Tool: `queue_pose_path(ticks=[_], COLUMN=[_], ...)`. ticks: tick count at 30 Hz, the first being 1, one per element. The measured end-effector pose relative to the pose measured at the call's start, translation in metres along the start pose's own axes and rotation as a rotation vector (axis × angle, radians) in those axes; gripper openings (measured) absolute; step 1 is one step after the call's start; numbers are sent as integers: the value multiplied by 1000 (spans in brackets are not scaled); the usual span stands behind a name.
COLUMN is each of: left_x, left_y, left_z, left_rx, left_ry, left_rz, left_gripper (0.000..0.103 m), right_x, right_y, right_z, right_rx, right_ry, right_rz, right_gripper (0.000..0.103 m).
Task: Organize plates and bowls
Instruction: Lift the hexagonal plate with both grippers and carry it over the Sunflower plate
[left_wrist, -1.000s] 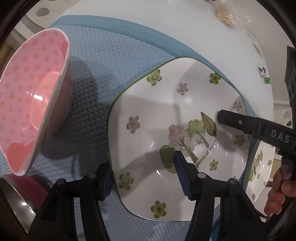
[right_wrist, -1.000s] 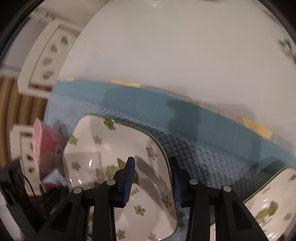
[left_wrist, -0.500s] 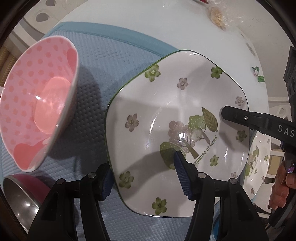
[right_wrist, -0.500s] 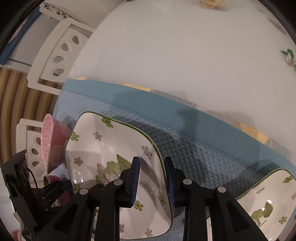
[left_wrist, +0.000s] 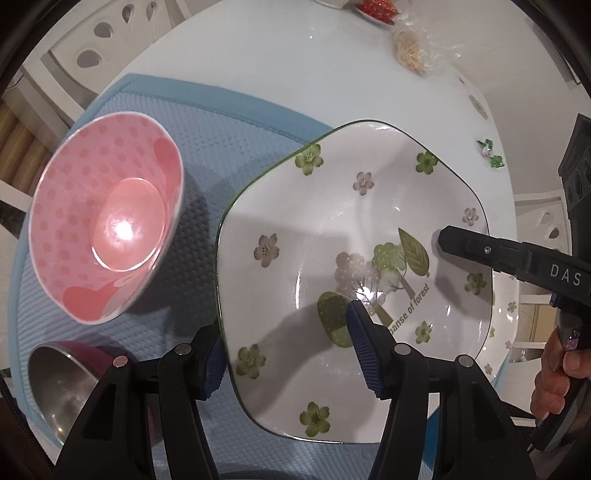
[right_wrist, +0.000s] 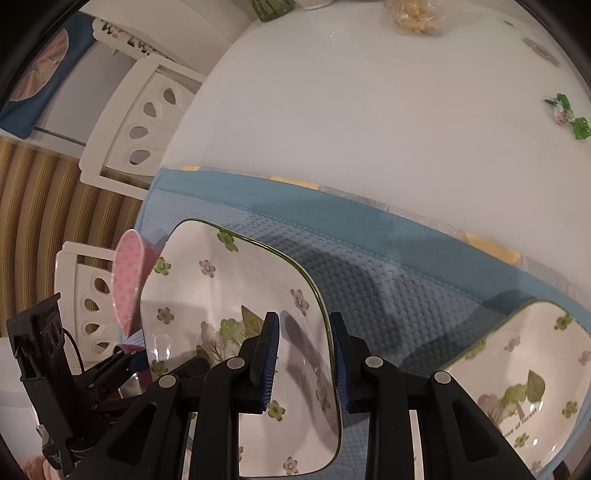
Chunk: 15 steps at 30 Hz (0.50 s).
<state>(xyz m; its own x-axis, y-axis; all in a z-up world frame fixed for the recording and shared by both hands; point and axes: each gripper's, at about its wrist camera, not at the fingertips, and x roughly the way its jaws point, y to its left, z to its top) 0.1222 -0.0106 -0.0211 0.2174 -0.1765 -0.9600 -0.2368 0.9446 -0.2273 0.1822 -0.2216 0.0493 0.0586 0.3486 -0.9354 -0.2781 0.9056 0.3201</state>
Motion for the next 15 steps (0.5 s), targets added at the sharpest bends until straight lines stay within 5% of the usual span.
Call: queue_pose_path(ticks=[15], left_x=[-53], left_y=[5], left_z=[-36], left_rx=[49], left_ry=[-54], left_rz=[-43], left_gripper=[56], right_x=[-51], right_y=[24], right_z=[-50], right_rx=[15], right_ry=[-91], right_rz=[20], right_gripper=[28])
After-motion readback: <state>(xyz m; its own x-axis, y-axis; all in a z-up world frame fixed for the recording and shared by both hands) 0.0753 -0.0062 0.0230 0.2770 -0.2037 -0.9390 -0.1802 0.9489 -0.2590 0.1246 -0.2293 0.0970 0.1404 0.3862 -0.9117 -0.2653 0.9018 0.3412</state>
